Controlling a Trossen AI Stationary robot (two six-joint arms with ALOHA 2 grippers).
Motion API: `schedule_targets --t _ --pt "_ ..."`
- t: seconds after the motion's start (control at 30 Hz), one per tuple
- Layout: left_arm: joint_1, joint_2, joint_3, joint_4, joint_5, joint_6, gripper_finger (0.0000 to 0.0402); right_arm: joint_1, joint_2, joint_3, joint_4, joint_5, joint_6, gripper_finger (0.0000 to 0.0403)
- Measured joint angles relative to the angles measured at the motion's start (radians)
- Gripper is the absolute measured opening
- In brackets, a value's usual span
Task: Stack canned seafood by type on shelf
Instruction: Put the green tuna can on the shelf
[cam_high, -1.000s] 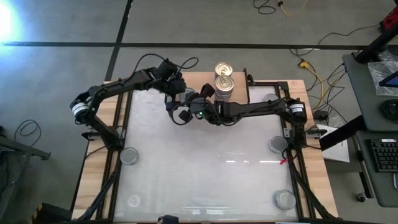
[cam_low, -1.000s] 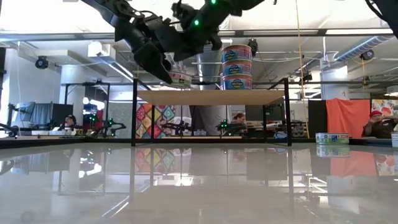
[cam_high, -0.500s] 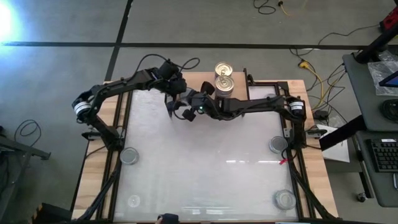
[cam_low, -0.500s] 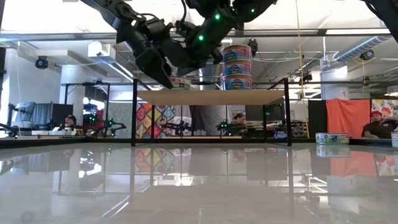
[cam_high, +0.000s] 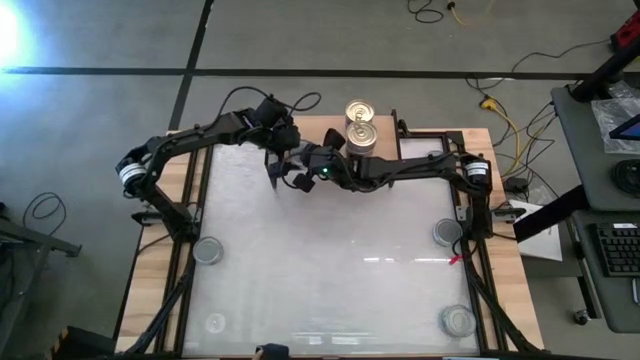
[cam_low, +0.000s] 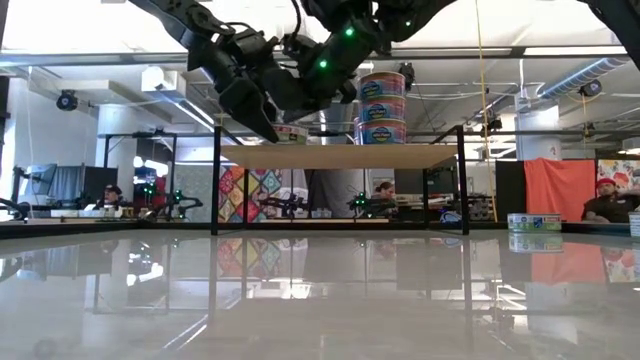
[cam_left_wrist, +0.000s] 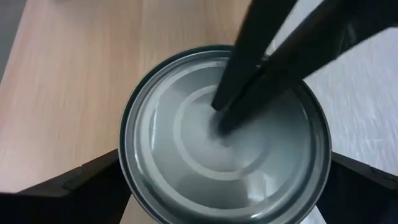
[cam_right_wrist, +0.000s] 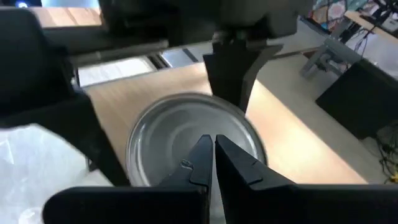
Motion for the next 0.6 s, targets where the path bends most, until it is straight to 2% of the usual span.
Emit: schedule_targets --t 0.23,0.4,0.6 --pt "0.0 0.0 0.0 -0.027 0.077 0.024 0.04 -0.018 0.0 -0.011 -0.002 -0.003 0.023 0.0012" --pt "0.005 0.0 0.002 -0.036 0.078 0.027 0.04 -0.02 0.0 -0.012 -0.03 -0.063 -0.011 0.0012" --pt "0.016 -0.002 0.017 -0.049 0.058 0.027 0.04 -0.02 -0.002 -0.012 -0.047 -0.071 -0.036 0.0012"
